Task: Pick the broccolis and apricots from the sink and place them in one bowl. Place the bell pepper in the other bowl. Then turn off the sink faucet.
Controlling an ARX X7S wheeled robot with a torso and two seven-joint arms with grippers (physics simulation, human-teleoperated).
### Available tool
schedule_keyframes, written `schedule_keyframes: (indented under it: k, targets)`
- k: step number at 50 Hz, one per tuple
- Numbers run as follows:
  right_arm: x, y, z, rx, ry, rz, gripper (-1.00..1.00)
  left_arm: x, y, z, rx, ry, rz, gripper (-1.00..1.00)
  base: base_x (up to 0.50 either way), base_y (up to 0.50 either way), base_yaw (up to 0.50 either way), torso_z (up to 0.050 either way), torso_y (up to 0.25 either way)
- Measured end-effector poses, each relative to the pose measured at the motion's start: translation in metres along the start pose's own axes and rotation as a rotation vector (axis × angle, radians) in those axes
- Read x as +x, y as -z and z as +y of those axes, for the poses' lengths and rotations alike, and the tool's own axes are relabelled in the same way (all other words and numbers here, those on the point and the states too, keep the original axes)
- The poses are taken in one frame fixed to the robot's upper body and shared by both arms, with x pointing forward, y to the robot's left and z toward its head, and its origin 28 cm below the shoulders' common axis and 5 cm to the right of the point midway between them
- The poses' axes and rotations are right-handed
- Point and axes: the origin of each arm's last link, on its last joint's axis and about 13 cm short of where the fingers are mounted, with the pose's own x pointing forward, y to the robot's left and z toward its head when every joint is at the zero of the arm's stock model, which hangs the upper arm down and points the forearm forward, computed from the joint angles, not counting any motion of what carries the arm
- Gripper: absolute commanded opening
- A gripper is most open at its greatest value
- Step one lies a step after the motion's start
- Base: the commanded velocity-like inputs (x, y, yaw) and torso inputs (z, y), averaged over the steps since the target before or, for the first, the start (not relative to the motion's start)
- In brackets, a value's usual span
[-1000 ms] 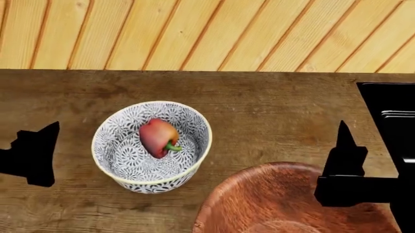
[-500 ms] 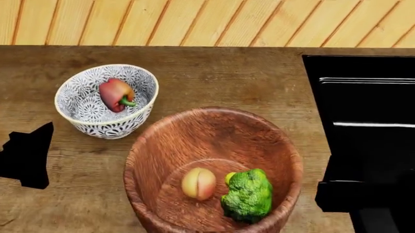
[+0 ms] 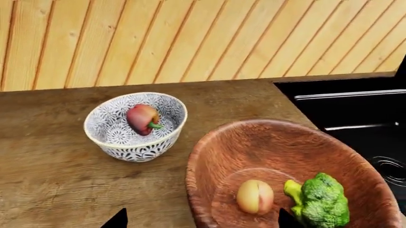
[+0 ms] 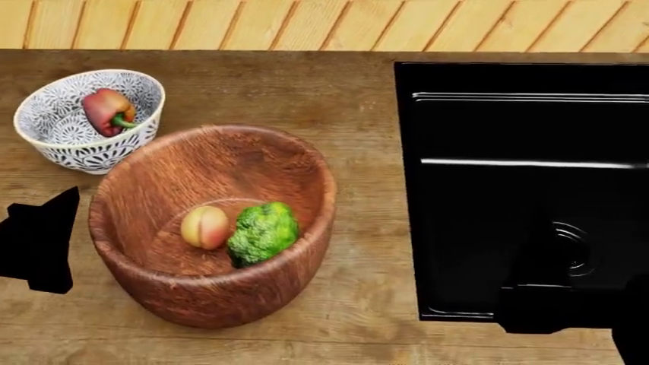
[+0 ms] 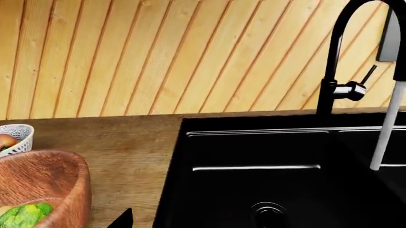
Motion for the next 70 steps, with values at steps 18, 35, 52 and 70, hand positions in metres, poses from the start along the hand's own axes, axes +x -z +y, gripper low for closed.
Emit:
schedule_keyframes:
  k: [18, 35, 52, 70]
  targets:
    - [0.0002, 0.0016, -0.0005, 0.003, 0.009, -0.009, 1.0, -0.0002, -0.0047, -0.0013, -0.002, 0.009, -0.014, 1.0, 0.0, -0.5, 0.0, 0.0, 0.0]
    - [0.0004, 0.0017, -0.0013, 0.004, 0.012, -0.012, 1.0, -0.002, -0.005, -0.0021, -0.004, 0.011, -0.017, 1.0, 0.0, -0.5, 0.0, 0.0, 0.0]
    - [-0.0005, 0.0027, -0.0019, 0.005, 0.016, -0.016, 1.0, -0.0023, -0.0043, -0.0037, -0.007, 0.014, -0.017, 1.0, 0.0, -0.5, 0.0, 0.0, 0.0]
    - [-0.002, 0.0017, -0.0018, 0.0, 0.018, -0.018, 1.0, -0.0015, -0.0027, -0.003, -0.018, 0.017, -0.018, 1.0, 0.0, -0.5, 0.0, 0.0, 0.0]
